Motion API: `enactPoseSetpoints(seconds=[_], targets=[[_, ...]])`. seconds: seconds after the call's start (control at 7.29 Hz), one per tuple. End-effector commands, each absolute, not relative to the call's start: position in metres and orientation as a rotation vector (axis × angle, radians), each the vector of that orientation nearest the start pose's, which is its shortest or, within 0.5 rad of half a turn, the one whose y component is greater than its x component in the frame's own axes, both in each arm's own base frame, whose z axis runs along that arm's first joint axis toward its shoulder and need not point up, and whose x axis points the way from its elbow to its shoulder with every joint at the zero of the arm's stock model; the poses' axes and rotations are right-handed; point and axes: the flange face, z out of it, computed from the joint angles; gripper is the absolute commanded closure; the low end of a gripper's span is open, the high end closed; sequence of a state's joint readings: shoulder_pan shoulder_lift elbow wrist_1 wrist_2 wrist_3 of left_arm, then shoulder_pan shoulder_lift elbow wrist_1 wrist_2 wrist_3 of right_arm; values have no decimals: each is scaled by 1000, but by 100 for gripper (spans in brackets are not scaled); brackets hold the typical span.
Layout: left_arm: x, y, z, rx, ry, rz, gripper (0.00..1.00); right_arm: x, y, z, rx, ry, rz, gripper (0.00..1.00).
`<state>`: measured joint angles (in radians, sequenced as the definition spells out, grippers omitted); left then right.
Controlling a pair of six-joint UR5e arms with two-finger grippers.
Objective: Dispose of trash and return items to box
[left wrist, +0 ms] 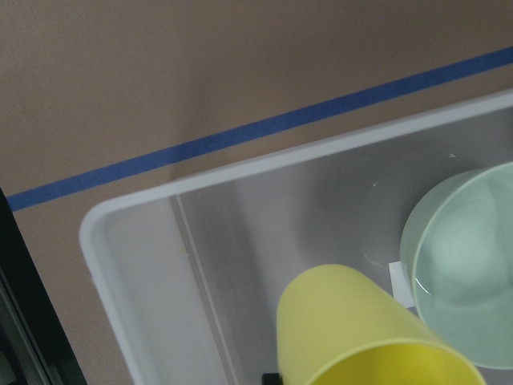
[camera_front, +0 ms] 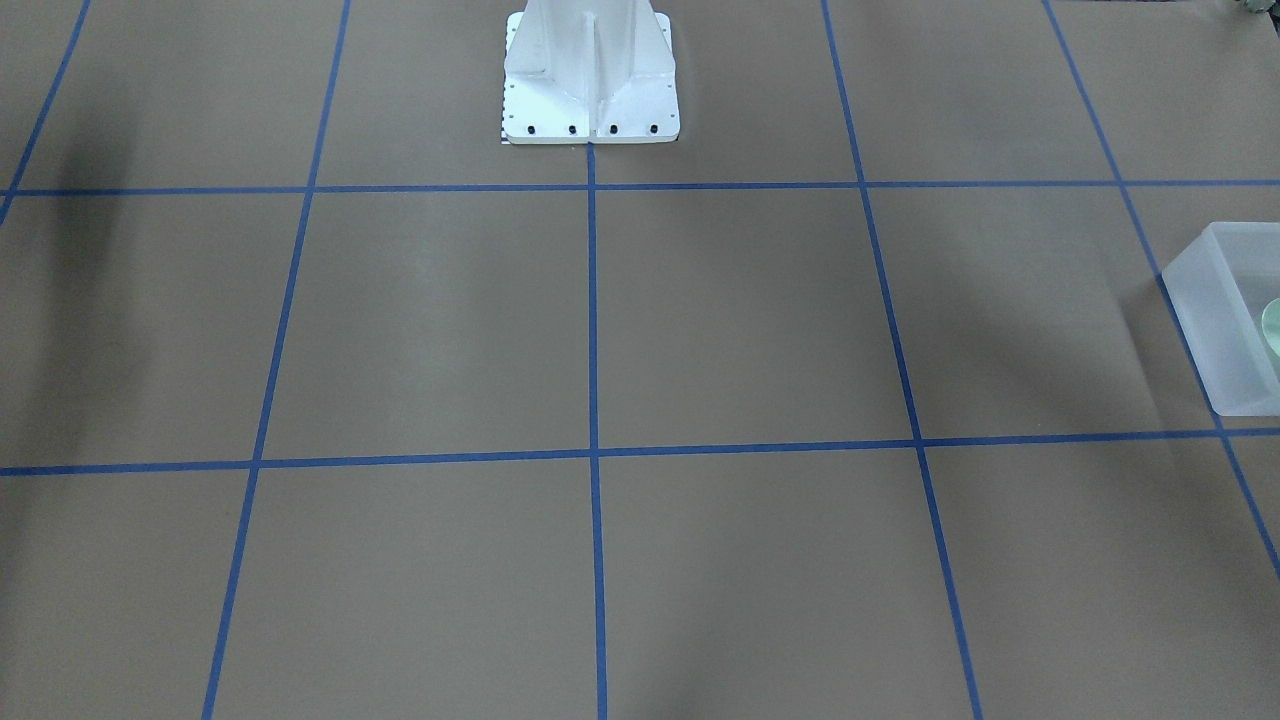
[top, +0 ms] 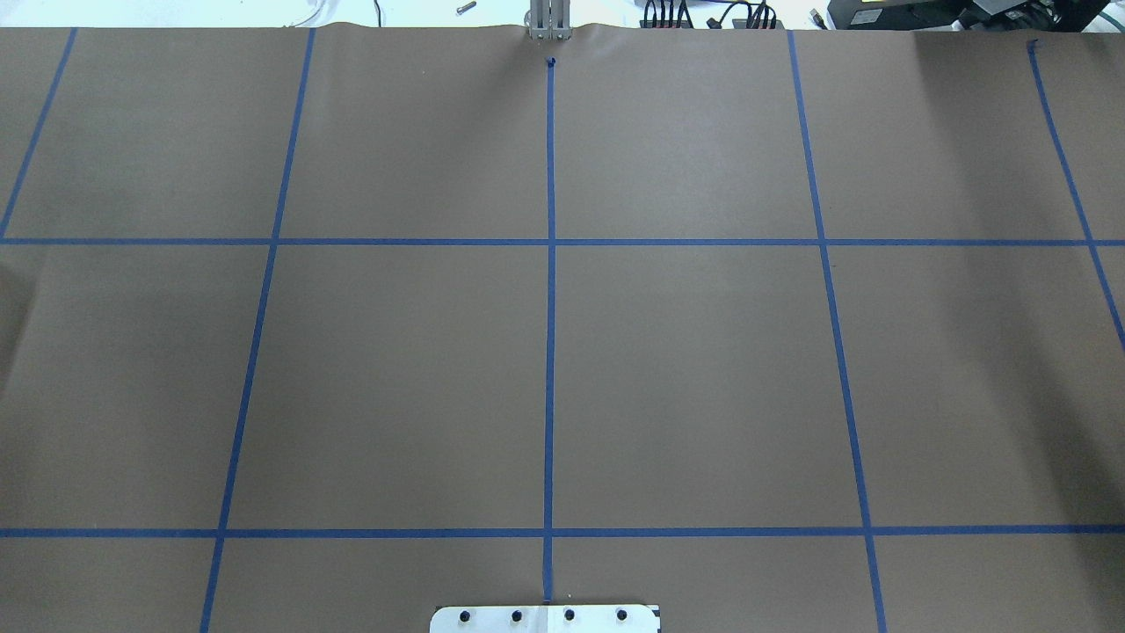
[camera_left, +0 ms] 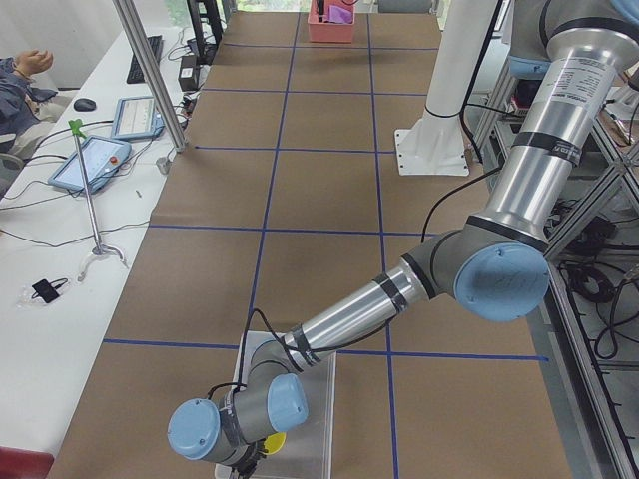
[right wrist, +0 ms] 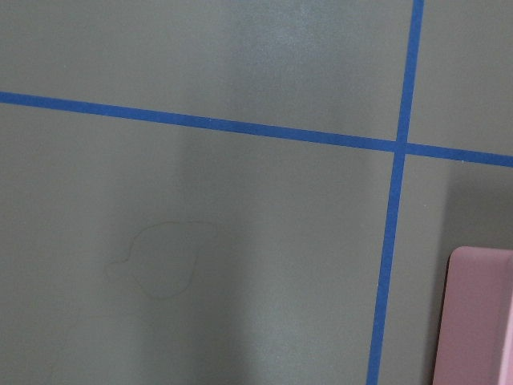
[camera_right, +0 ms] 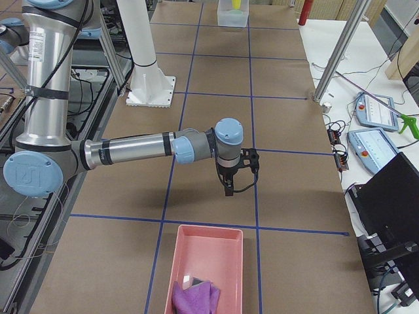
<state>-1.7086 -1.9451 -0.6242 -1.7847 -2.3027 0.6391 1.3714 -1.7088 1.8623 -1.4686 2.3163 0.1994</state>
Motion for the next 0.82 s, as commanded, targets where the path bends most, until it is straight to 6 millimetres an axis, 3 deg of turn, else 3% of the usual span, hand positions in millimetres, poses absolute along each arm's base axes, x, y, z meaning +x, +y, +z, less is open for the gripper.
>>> enactPoseSetpoints(seconds=[0.0, 0.41, 0.69], targets=[[-141, -536, 877, -44, 804, 341, 100, -23, -448, 569, 93, -774, -95, 0], [-139, -535, 879, -57, 806, 331, 100, -23, -448, 568, 96, -773, -96, 0], [-137, -535, 880, -58, 808, 332, 43, -23, -447, 569, 93, -772, -95, 0]])
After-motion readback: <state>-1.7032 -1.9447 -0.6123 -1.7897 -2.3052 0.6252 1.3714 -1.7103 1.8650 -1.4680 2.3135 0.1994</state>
